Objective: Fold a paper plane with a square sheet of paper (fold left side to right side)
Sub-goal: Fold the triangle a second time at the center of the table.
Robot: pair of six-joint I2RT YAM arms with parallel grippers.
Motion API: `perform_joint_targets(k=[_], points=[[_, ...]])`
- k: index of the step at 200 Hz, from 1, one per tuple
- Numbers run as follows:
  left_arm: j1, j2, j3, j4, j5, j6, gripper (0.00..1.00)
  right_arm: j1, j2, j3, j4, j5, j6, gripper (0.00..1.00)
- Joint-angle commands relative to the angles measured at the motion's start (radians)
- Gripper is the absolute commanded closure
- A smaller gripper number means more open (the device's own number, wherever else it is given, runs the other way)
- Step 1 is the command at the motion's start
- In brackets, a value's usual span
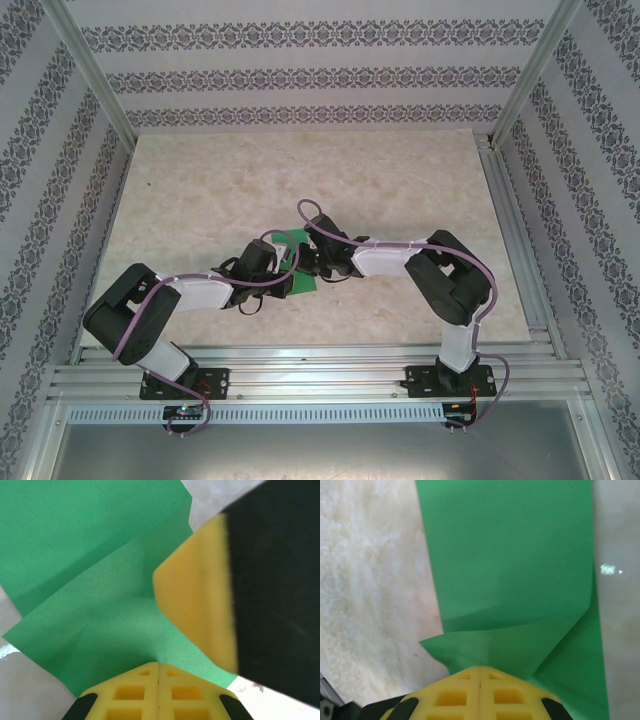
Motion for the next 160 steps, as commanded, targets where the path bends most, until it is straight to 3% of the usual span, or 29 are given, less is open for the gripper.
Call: perform_joint_targets(k=[1,67,160], points=[[-0.027,0.044,-0.024,-0.15,-0.008,0.011,0.95,0.01,0.028,0.0,0.07,-0.022,0.05,1.0],[-0.032,0.048,-0.019,-0.163,-0.02,0.016,0.95,0.032,0.075,-0.017,0.077,-0.021,0.085,1.0],[-0.037,0.053,-0.031,-0.155,-0.024,0.015,0.95,-0.023,0.111,0.075,-0.171,0.193,-0.143,0.99]])
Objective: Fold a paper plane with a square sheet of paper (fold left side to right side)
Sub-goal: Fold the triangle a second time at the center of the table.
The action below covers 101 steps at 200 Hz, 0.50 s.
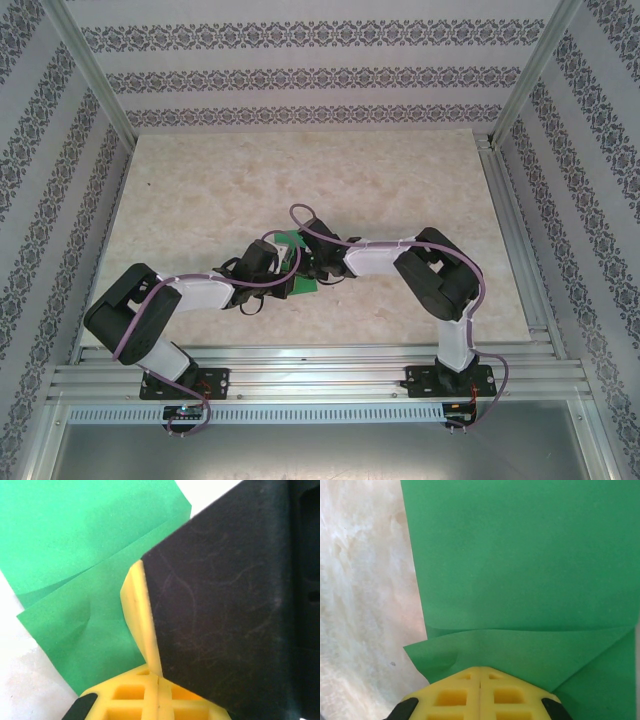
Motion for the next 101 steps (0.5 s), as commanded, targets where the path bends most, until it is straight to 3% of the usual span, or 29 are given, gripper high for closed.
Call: perform_joint_targets(k=[1,101], points=[[-0.025,0.05,-0.036,-0.153,-0.008,0.015,0.95,-0.042,0.053,0.019,-0.111,0.147,-0.099,0.99],[-0.026,0.054,-0.046,-0.146,-0.01,0.013,0.95,-0.136,0.064,-0.038,-0.014,0.148,-0.127,0.99]])
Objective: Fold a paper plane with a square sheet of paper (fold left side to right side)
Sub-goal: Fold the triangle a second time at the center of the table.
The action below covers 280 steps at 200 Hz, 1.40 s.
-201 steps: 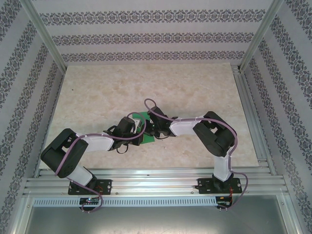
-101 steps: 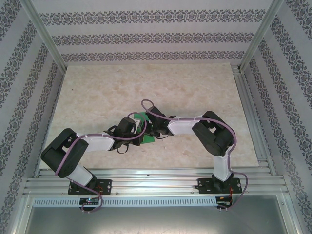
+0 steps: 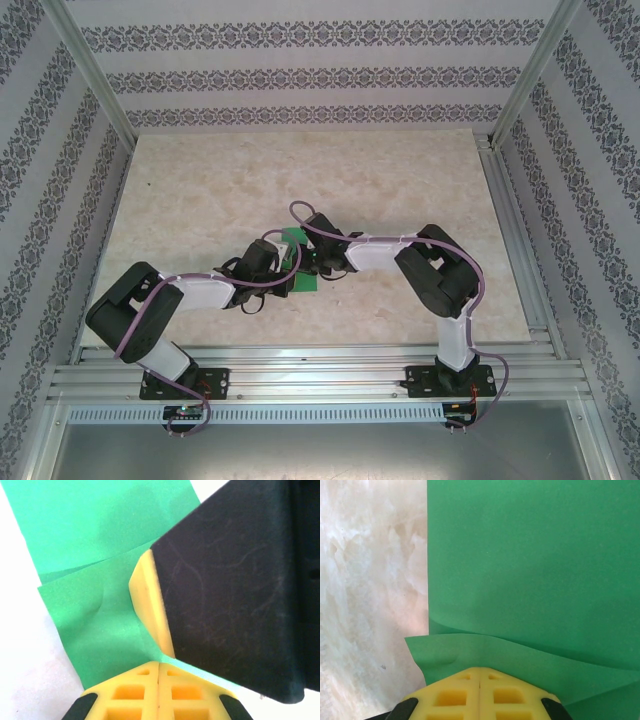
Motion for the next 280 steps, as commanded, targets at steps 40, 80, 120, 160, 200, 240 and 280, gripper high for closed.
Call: perform_joint_targets(k=[40,80,120,160,200,240,280], points=[[-0.027,0.048,-0.05,-0.174,0.009,0.01,0.95,-0.118,0.02,-0.084,0.048,0.164,-0.032,0.98],[-0.027,0.064,-0.05,-0.164,0.009,0.01,0.95,-0.135,0.007,-0.109,0.105,0.121,-0.028,0.98],[-0.027,0.068,-0.051,-0.163,0.007,0.01,0.95,-0.157,-0.005,-0.117,0.086,0.132,-0.042,0.98],[-0.027,0.065,-0.052,-0.165,0.006,0.01,0.95,-0.202,-0.02,-0.136,0.083,0.129,-0.066,0.98],[-0.027,0.062,-0.05,-0.17,0.008,0.01,0.95,-0.242,-0.03,-0.138,0.055,0.143,-0.097,0.98],[-0.027,0.058,-0.042,-0.173,0.011,0.01,0.95,-0.236,-0.179,-0.164,0.055,0.117,-0.081,0.98],[-0.029,0.048,-0.035,-0.181,0.011,0.012,0.95,-0.152,-0.22,-0.173,0.104,0.055,0.021,0.97]])
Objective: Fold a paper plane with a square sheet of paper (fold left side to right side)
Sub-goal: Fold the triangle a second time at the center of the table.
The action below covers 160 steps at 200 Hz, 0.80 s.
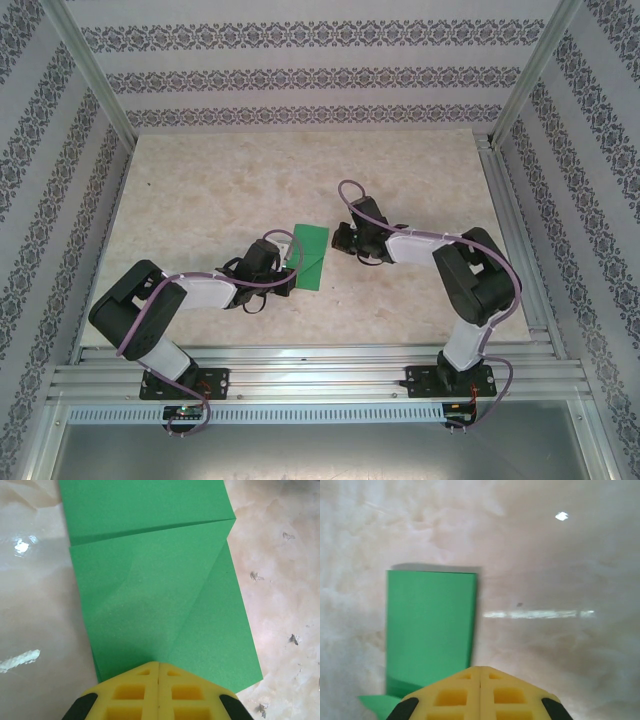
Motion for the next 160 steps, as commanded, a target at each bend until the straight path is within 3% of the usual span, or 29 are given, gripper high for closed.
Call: perform_joint_targets(k=[1,79,160], points=[[-0.023,0.027,-0.037,-0.219,0.018,0.012,0.95,0.068,-0.021,-0.008,0.042,-0.013,0.069,0.97],[-0.023,0.023,-0.038,-0.219,0.015,0.011,0.95,0.159,0.166,0.07,0.101,-0.051,0.17,0.98],[-0.024,-0.044,-0.058,-0.282,-0.012,0.005,0.94,0.154,0.199,0.079,-0.102,0.045,0.077,0.98]])
